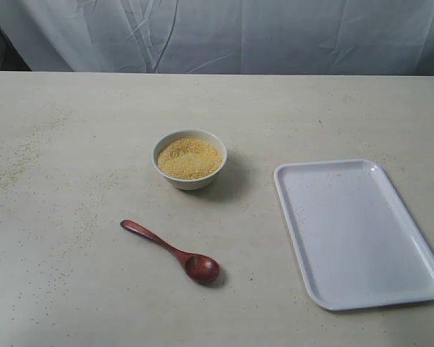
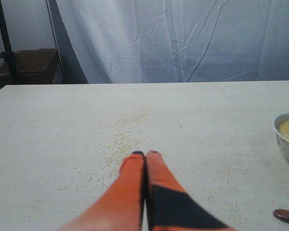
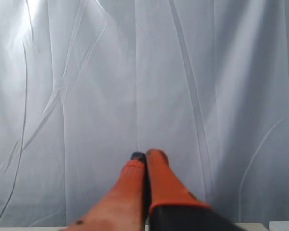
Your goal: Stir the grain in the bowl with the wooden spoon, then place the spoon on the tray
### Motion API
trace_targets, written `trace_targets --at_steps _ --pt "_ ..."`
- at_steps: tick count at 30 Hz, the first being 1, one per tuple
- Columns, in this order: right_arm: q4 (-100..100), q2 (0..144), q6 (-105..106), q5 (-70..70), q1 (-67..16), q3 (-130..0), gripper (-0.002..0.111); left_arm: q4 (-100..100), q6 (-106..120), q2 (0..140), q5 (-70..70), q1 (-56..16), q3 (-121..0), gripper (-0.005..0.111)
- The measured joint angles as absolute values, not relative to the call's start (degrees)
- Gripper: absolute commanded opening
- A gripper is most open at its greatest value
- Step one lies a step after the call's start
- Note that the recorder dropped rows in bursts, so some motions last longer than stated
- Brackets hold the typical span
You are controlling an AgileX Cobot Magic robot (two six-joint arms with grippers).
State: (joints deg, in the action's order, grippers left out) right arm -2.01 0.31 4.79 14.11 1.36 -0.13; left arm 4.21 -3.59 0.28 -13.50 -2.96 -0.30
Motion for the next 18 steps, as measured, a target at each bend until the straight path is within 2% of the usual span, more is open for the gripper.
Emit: trace_targets --at_steps 5,9,13,18 --pt "-2.52 0.31 3.25 10.32 1.36 -1.01 -0.001 4.21 -3.59 0.28 -13.5 -2.96 -0.3 0.0" --pt "-3.42 4.86 2.66 -10.47 1.36 -11.3 -0.001 4.21 -3.59 0.28 -13.5 -2.96 -0.3 0.0" --pt "-3.49 17.91 2.45 -30.33 1.36 -23.22 -0.001 4.21 -3.59 0.28 -13.5 -2.96 -0.3 0.0" --pt "-7.94 32.46 0.81 -29.78 0.81 -27.93 -0.001 4.21 -3.59 0.28 -13.5 -2.96 -0.3 0.0"
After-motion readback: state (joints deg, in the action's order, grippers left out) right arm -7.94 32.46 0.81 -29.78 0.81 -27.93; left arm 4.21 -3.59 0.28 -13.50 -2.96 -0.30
